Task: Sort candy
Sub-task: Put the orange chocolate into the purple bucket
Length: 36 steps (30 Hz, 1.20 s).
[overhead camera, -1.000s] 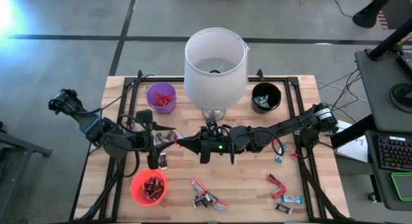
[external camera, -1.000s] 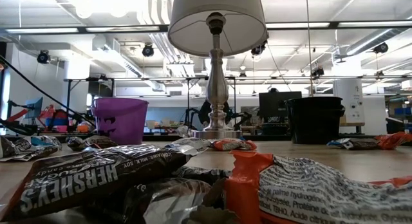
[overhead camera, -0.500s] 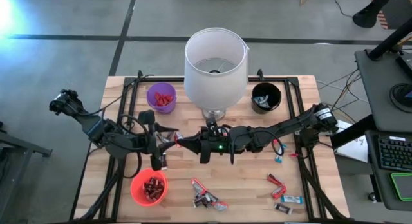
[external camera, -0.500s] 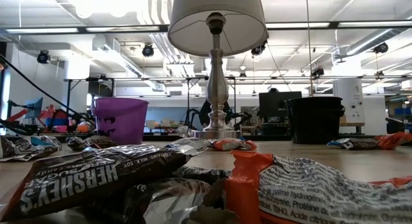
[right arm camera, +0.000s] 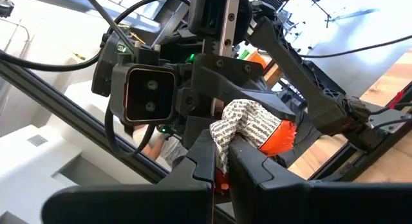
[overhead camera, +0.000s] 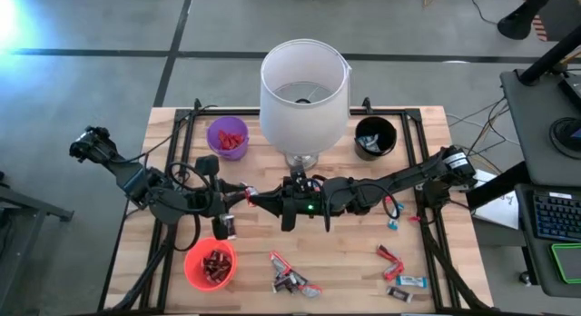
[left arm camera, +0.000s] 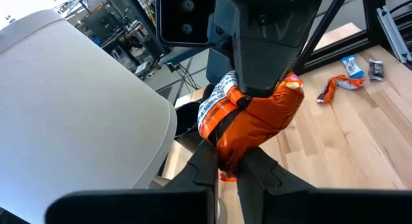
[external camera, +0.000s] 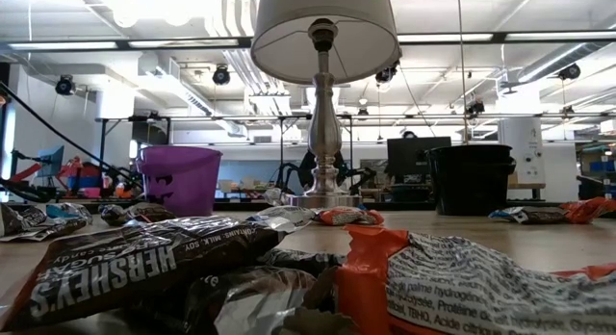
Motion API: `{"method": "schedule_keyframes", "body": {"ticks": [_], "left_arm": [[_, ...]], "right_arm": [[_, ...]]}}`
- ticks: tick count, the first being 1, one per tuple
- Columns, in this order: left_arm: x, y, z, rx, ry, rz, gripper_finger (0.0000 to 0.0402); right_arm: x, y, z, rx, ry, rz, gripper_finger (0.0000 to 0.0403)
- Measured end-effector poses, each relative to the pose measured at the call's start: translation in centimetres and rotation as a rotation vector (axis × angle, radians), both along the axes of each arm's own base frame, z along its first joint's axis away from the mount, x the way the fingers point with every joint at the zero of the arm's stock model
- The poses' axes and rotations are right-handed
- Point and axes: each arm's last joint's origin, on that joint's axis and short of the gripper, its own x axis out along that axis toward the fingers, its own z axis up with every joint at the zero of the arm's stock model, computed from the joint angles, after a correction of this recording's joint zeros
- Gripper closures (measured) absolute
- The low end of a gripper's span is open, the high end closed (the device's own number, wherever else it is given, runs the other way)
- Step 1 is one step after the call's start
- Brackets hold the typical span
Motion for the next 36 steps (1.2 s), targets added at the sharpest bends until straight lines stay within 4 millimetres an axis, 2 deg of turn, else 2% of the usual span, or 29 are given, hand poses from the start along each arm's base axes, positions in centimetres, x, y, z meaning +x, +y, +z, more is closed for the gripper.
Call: {"method": "schedule_keyframes", "body": {"ticks": [16, 20, 27, 36], "left_arm": [[-0.2, 0.3, 0.3, 0.011, 0.016, -0.008, 0.0400], [-0.2, 0.2, 0.3, 0.010, 0.023, -0.018, 0.0400], [-0.3, 0.5, 0.7, 0.013, 0.029, -0.009, 0.0400], [-1.4, 1.5, 0.7, 0.041, 0.130, 0.070, 0.0400]], "right_arm": [[0.0, 0.0, 0.0, -0.060, 0.007, 0.007, 0.0387], [0.1, -0.1, -0.3, -0.110, 0.033, 0.007, 0.0356], [0.1, -0.3, 0.1, -0.072, 0.000, 0.005, 0.0287], [-0.5, -0.5, 0.4, -0.083, 0.050, 0.001, 0.0259]]}}
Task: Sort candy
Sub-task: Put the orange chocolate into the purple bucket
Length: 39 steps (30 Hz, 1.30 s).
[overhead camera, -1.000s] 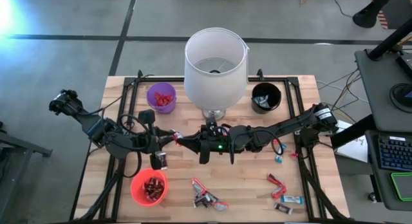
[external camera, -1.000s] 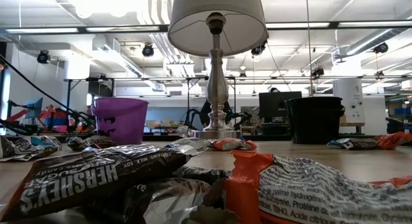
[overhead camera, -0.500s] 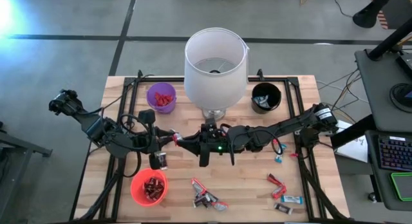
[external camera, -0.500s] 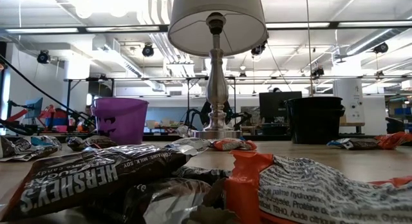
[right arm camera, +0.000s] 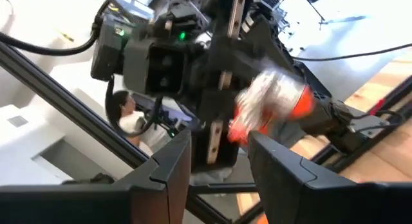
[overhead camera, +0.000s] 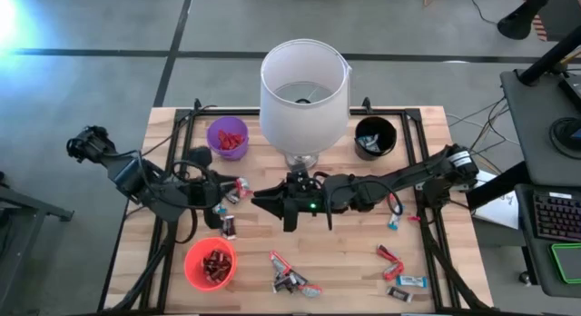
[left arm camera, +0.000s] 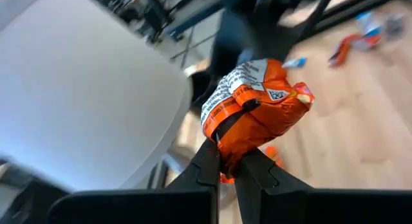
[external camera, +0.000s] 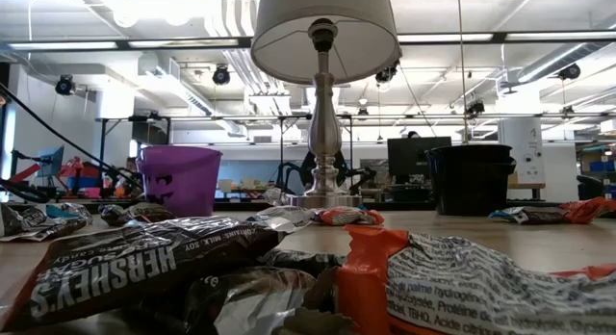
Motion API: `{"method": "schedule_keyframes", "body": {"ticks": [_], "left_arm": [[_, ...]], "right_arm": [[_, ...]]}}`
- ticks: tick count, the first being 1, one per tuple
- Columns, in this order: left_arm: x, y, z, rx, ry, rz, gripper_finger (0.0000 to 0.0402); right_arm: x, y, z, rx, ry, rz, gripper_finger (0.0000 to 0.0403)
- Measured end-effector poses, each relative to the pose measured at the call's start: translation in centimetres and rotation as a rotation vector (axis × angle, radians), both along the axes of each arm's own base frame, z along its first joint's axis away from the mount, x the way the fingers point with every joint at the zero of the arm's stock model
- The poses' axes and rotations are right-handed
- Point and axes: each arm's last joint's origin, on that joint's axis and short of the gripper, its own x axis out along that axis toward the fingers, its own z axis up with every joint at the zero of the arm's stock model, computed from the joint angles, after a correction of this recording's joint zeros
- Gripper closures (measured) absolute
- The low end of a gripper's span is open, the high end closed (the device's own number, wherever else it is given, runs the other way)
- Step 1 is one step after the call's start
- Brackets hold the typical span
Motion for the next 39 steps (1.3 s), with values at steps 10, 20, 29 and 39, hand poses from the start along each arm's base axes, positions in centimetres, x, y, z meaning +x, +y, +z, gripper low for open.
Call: {"method": "schedule_keyframes", "body": {"ticks": [10, 20, 29, 39], "left_arm": [[-2.9, 3.2, -0.9, -0.009, 0.113, 0.168, 0.0400], [-5.5, 6.6, -0.7, -0.030, 0.140, 0.294, 0.0400], [-7.6, 9.1, -0.5, -0.023, 0.167, 0.428, 0.0400], [-7.3, 11.0, -2.2, -0.063, 0.253, 0.563, 0.0400]], "right_arm": [[-0.7, 0.2, -1.4, 0.024, 0.210, 0.024, 0.0264], [-1.1, 0.3, -3.3, -0.012, 0.409, 0.053, 0.0267], [-2.1, 0.1, -5.4, -0.049, 0.652, 0.074, 0.0262], [-3.5, -0.3, -7.2, -0.083, 0.882, 0.049, 0.0259]]}}
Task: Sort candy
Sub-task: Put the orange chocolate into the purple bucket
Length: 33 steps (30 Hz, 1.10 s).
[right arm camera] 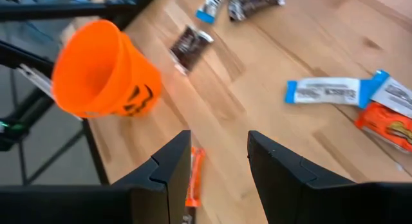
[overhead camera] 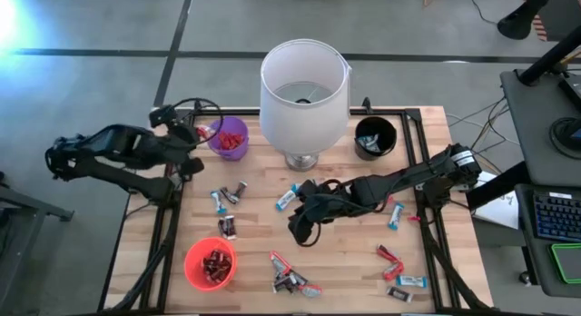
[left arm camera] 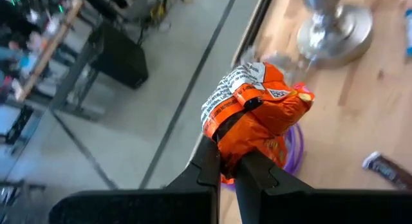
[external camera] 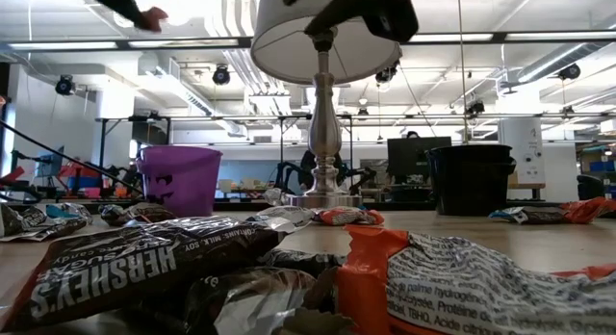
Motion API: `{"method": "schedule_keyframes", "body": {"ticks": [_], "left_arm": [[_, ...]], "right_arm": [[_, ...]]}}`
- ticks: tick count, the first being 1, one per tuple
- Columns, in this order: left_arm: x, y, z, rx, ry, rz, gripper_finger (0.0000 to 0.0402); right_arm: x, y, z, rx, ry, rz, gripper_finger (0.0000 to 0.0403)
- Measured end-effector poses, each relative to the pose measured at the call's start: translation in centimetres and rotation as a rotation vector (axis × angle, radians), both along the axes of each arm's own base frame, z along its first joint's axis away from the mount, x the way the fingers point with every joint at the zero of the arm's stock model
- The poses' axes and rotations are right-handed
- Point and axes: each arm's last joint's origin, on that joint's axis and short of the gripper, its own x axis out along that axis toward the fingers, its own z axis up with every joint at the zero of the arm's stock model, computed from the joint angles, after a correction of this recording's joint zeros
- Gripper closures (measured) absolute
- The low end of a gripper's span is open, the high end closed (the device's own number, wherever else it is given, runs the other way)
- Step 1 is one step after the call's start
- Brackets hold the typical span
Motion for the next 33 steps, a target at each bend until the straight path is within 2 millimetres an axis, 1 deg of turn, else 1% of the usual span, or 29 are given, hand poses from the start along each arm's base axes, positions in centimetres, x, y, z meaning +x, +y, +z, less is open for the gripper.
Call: {"method": "schedule_keyframes", "body": {"ticks": [3, 7, 13, 18, 24, 29, 33], "left_arm": [[0.7, 0.7, -1.6, -0.023, 0.046, 0.049, 0.0400], [1.5, 1.6, -3.8, -0.090, 0.061, 0.087, 0.0400], [2.5, 3.1, -6.4, -0.180, 0.032, 0.143, 0.0400], [2.9, 4.5, -7.6, -0.218, 0.023, 0.240, 0.0400], [4.1, 6.3, -8.5, -0.253, 0.019, 0.329, 0.0400], [5.3, 7.5, -10.0, -0.384, 0.086, 0.279, 0.0400], [6.4, 8.0, -11.0, -0.392, 0.144, 0.261, 0.0391]], "right_arm": [[-0.2, -0.1, -0.2, -0.015, 0.028, 0.007, 0.0259], [-0.4, -0.1, -0.3, -0.030, 0.050, 0.022, 0.0261], [-1.1, -0.3, -1.0, -0.046, 0.155, 0.033, 0.0257], [-1.8, -0.5, -1.4, -0.067, 0.235, 0.032, 0.0261], [-2.3, -0.6, -1.7, -0.089, 0.304, 0.037, 0.0258], [-2.9, -0.8, -2.0, -0.120, 0.370, 0.055, 0.0258], [-3.7, -1.0, -2.3, -0.142, 0.460, 0.047, 0.0259]]}}
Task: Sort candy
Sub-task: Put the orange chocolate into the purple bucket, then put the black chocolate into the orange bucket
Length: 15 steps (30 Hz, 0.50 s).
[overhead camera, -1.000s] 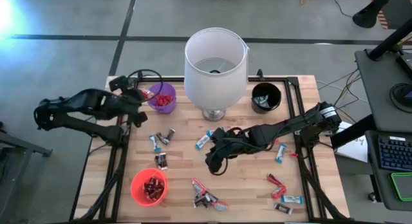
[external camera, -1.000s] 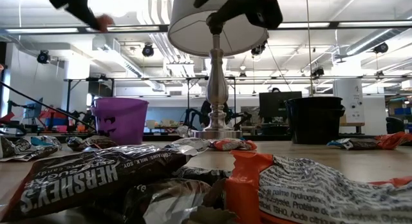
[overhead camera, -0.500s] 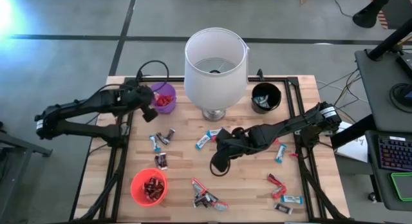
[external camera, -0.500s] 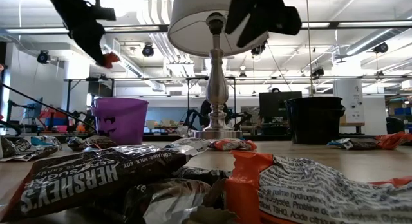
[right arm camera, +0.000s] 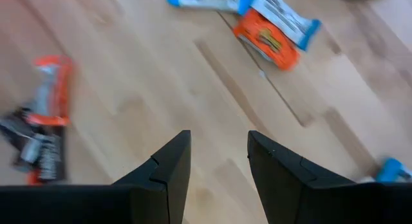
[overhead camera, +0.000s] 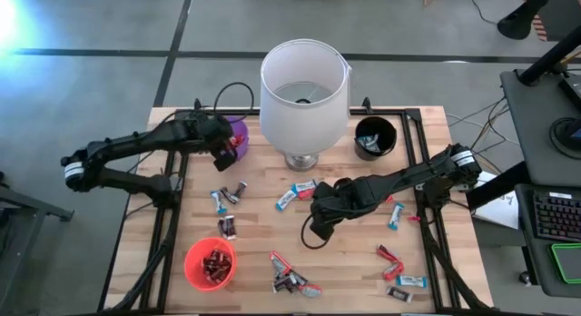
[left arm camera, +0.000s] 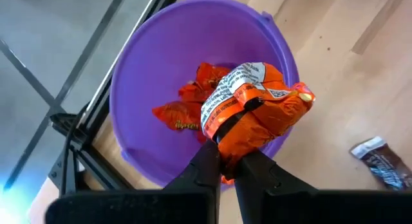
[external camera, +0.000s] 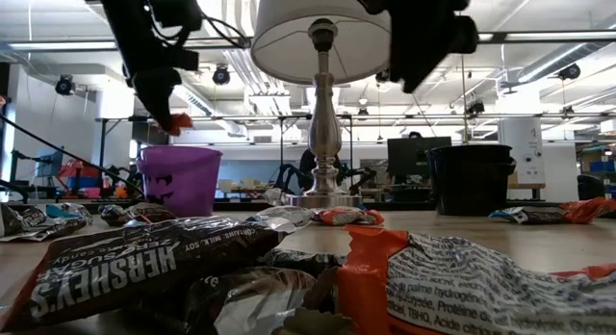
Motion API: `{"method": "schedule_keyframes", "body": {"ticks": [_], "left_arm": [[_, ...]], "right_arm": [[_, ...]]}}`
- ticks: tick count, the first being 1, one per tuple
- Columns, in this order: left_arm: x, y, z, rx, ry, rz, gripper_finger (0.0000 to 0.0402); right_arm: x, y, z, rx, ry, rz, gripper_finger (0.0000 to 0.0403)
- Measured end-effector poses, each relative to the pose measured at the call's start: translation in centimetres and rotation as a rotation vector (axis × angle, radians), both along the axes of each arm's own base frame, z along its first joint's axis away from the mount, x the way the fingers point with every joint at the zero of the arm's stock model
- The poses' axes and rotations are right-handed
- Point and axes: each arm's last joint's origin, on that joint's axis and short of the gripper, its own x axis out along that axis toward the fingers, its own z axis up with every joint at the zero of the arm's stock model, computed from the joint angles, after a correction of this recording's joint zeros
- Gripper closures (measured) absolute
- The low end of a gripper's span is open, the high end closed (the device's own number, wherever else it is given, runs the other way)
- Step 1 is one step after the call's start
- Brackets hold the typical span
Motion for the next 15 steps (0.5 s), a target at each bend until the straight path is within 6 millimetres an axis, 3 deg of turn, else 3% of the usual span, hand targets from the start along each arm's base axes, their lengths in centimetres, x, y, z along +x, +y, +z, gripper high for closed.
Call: {"method": "schedule_keyframes", "body": {"ticks": [15], "left_arm": [[2.0, 1.5, -1.8, 0.029, 0.097, 0.000, 0.0305]], "right_arm": [[-1.0, -0.3, -0.2, -0.044, 0.110, 0.038, 0.0256]]}}
